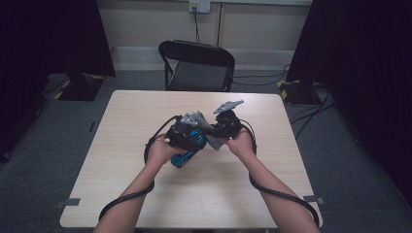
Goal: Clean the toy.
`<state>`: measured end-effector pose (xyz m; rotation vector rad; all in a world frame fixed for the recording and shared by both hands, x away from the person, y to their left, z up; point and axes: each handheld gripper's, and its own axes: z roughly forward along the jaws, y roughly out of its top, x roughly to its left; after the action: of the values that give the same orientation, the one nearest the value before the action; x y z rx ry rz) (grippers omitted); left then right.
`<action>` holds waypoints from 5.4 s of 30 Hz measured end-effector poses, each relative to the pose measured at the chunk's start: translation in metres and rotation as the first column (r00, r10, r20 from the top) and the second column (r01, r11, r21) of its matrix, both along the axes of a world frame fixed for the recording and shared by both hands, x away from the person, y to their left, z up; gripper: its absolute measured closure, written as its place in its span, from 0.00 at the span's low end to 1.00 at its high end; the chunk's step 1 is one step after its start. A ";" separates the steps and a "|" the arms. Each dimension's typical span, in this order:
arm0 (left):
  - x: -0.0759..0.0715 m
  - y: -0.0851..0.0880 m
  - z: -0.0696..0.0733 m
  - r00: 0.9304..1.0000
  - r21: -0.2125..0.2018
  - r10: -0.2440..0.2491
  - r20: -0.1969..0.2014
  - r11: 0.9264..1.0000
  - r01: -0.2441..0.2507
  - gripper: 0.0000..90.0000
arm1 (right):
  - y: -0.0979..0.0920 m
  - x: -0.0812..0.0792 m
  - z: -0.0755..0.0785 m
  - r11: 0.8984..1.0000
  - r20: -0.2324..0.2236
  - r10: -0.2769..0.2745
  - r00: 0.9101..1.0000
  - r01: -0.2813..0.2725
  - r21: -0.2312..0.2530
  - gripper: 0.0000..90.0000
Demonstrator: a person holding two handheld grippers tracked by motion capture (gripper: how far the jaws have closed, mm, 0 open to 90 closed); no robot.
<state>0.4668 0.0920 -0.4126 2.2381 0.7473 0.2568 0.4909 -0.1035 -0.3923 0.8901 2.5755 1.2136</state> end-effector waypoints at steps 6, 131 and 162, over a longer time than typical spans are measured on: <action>0.000 0.000 0.000 1.000 0.000 0.006 0.003 1.000 -0.006 0.28 | -0.004 -0.004 0.000 1.000 0.004 0.006 1.000 -0.006 0.008 0.88; 0.016 0.013 0.027 0.993 -0.060 0.108 0.040 0.993 -0.105 0.28 | 0.038 -0.050 -0.061 0.966 -0.079 0.252 0.964 -0.255 -0.027 0.87; 0.006 0.019 0.028 0.995 -0.063 0.089 0.043 0.994 -0.086 0.28 | -0.032 0.002 -0.010 0.998 -0.028 -0.049 0.998 0.050 0.041 0.87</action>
<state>0.4733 0.1108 -0.3844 2.1378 0.8194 0.3226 0.4927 -0.1352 -0.4019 0.9790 2.5416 1.2549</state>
